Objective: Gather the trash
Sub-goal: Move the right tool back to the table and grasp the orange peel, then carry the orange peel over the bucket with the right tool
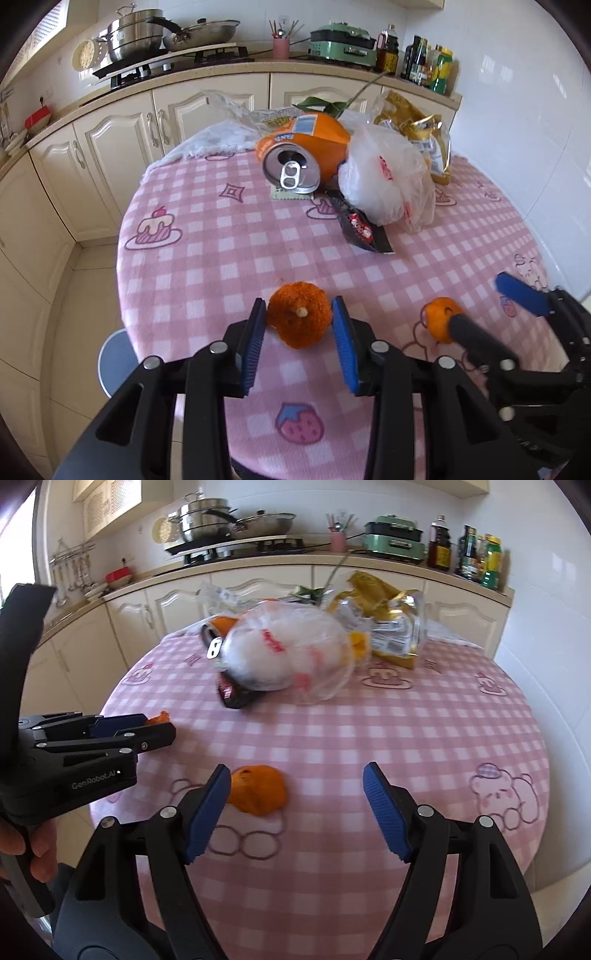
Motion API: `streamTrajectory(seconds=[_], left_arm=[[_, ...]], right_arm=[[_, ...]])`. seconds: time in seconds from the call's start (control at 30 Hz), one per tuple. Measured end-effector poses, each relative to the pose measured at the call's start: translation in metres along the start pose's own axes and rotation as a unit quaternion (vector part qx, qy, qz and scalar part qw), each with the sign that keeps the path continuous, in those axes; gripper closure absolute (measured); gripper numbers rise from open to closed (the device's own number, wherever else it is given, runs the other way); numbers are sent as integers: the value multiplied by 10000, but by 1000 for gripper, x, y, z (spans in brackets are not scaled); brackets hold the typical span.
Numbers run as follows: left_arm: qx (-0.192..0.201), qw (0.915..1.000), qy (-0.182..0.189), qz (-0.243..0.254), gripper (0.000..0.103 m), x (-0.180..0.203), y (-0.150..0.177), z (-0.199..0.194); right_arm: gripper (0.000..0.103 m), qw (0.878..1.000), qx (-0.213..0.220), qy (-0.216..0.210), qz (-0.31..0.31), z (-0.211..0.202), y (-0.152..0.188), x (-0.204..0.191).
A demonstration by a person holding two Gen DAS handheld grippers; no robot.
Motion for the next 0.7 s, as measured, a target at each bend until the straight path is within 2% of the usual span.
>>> streamTrajectory(seconds=[0.13,0.2,0.27,0.4,0.53,0.7], left_arm=[[89,9999,71,-128,68,-9,-1,-12],[146,9997,106,-184,68,-13,-2,-19],[215,9994,135,-219,68,-16,-3,-25],[320,9987,220,-326,68,-21,-5,-34],[436,9979,235,-407,68,-30,-5,-43],[602,9960,132,-651,68,-60,-3,-57]], right_arm=[[30,9996,-240,-118,-112,11,6,-13],[38,9995,-248,-51,-209,14,8,-16],[64,9993,-243,-104,-248,13,8,-19],[65,9994,-246,-62,-239,12,6,-21],[65,9998,-76,-99,-159,5,-1,-26],[65,9982,132,-500,-300,6,-23,-69]])
Point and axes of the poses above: each gripper's, at about its wrist camera, not at the fingertips, and z roughly the way its jaws point, x to its right, y to its underside, the point moved 4 cm from there along z, roughly the way its jaws point, and after that the axes turned 15 degrees about x, right-handed, at the moved point
